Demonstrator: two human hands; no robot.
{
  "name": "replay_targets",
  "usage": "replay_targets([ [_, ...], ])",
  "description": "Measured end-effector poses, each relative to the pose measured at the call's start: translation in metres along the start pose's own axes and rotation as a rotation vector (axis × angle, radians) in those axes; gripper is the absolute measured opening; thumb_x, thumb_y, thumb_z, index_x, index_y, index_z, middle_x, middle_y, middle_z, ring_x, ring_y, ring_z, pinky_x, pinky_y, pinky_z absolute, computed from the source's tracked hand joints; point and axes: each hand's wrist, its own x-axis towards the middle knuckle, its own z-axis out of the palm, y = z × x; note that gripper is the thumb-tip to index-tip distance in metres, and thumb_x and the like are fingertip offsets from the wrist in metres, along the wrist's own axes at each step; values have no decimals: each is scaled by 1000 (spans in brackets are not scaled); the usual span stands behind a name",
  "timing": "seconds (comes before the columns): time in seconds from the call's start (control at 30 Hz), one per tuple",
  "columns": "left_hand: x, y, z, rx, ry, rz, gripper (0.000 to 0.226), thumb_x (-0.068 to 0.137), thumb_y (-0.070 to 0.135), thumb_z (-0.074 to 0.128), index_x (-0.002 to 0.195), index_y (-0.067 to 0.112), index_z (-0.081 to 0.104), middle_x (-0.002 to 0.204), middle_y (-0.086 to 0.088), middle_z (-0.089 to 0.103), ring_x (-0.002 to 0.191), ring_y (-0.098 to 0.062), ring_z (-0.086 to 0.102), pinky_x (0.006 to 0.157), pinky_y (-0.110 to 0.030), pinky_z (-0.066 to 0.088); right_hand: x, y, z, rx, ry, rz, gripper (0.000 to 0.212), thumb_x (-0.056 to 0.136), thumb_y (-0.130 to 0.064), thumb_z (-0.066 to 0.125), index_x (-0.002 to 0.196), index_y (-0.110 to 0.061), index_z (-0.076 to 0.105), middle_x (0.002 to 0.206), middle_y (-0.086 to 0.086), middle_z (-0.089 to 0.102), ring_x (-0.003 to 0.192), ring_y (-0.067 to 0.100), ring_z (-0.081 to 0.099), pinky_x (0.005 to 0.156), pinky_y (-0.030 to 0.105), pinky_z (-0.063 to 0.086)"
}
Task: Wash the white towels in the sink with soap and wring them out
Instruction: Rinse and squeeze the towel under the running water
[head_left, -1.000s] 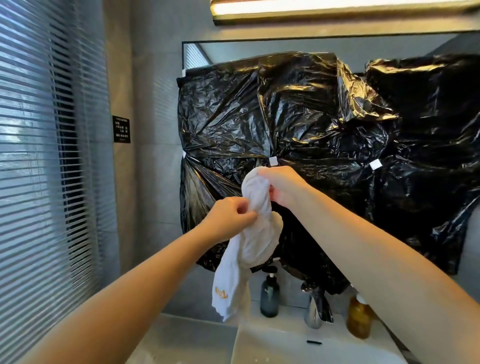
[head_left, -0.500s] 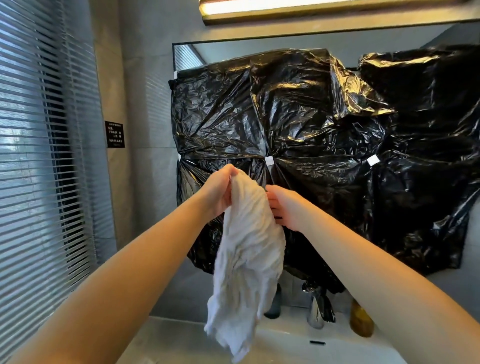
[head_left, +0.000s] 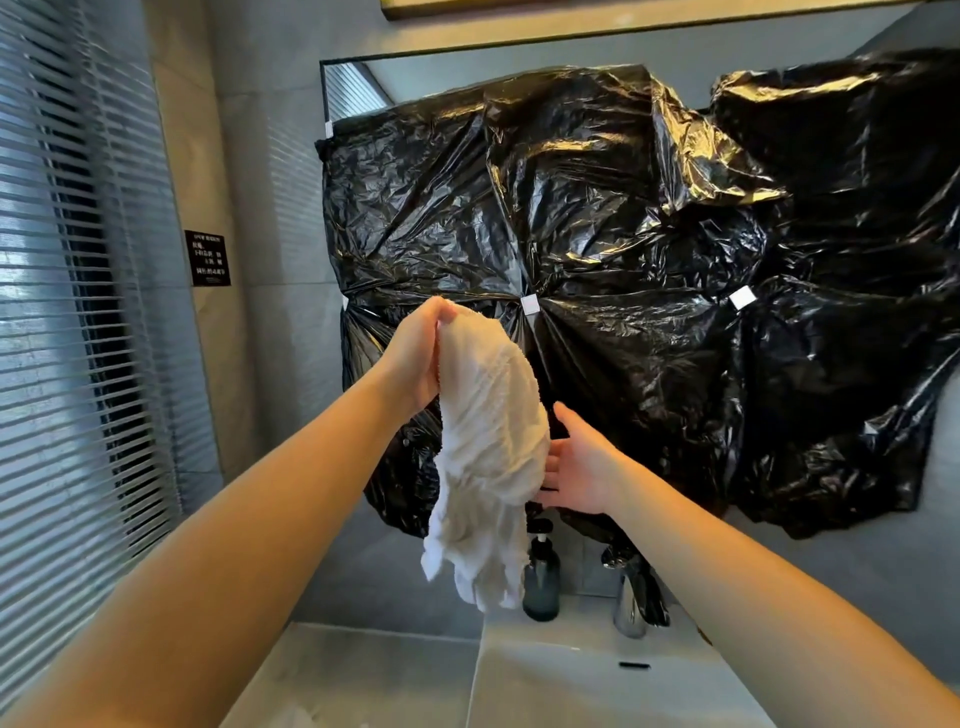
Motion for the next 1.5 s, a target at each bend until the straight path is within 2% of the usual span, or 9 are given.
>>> replay_targets([
  [0.2, 5, -11, -20, -7, 134, -28, 31, 94, 37, 56, 103, 8, 65, 92, -5, 71, 88, -21, 67, 80, -34, 53, 6, 3, 3, 133, 43, -74, 17, 97, -20, 61, 107, -9, 69, 85, 6, 73, 76, 20, 71, 60, 33, 58],
  [0.33, 4, -21, -38, -49, 244, -87, 27, 94, 29, 62, 110, 8, 65, 100, -8, 70, 90, -22, 67, 76, -35, 56, 4, -4, 4, 280, 29, -222, 27, 97, -1, 50, 122, -5, 60, 107, 9, 66, 97, 22, 65, 77, 36, 56],
  [0.6, -13, -35, -84, 90, 256, -406, 20, 90, 7, 38, 74, 7, 50, 52, -4, 56, 48, -19, 54, 51, -28, 48, -5, -13, 1, 102, 41, -132, 16, 98, 1, 43, 109, -2, 55, 98, 15, 62, 81, 24, 64, 63, 36, 53],
  [0.87, -22, -67, -114, 135, 348, -516, 9, 92, 17, 54, 90, 9, 57, 81, -10, 58, 70, -21, 54, 63, -36, 48, -14, -14, -19, -66, 107, 7, 43, 106, -37, 36, 114, -7, 65, 115, 16, 68, 103, 32, 63, 79, 42, 49],
  [1.0, -25, -81, -131, 180, 442, -502, 11, 96, 15, 59, 97, 4, 61, 86, -12, 61, 72, -23, 59, 56, -40, 55, -15, -12, -35, -155, 244, -29, 30, 107, -24, 41, 110, -1, 60, 99, 14, 66, 84, 26, 61, 64, 36, 45],
  [1.1, -19, -97, -149, 337, 532, -467, 27, 88, 2, 61, 115, -4, 62, 102, -18, 60, 86, -31, 60, 71, -41, 53, -10, -10, -46, -249, 344, -78, 23, 100, -12, 56, 117, 3, 61, 110, 17, 66, 89, 28, 64, 73, 37, 52],
  [1.17, -22, -101, -149, 444, 550, -499, 24, 88, -5, 56, 112, -7, 60, 101, -19, 57, 87, -33, 59, 75, -42, 52, -7, -10, -51, -321, 387, -105, 33, 96, -7, 60, 127, 4, 59, 123, 21, 64, 93, 28, 64, 82, 36, 54],
  [1.3, -44, -98, -136, 539, 538, -643, 12, 93, -4, 42, 87, -3, 53, 82, -12, 48, 68, -27, 51, 61, -33, 48, -14, -6, -54, -413, 385, -100, 43, 97, 1, 51, 139, 6, 48, 144, 23, 50, 74, 20, 55, 63, 27, 48],
  [1.5, -73, -111, -119, 438, 546, -719, 14, 94, -5, 38, 93, -2, 52, 78, -8, 43, 61, -20, 40, 57, -25, 44, -30, 19, -81, -339, 413, 196, 45, 94, 3, 52, 138, -5, 54, 122, 3, 59, 103, 12, 59, 85, 20, 50],
])
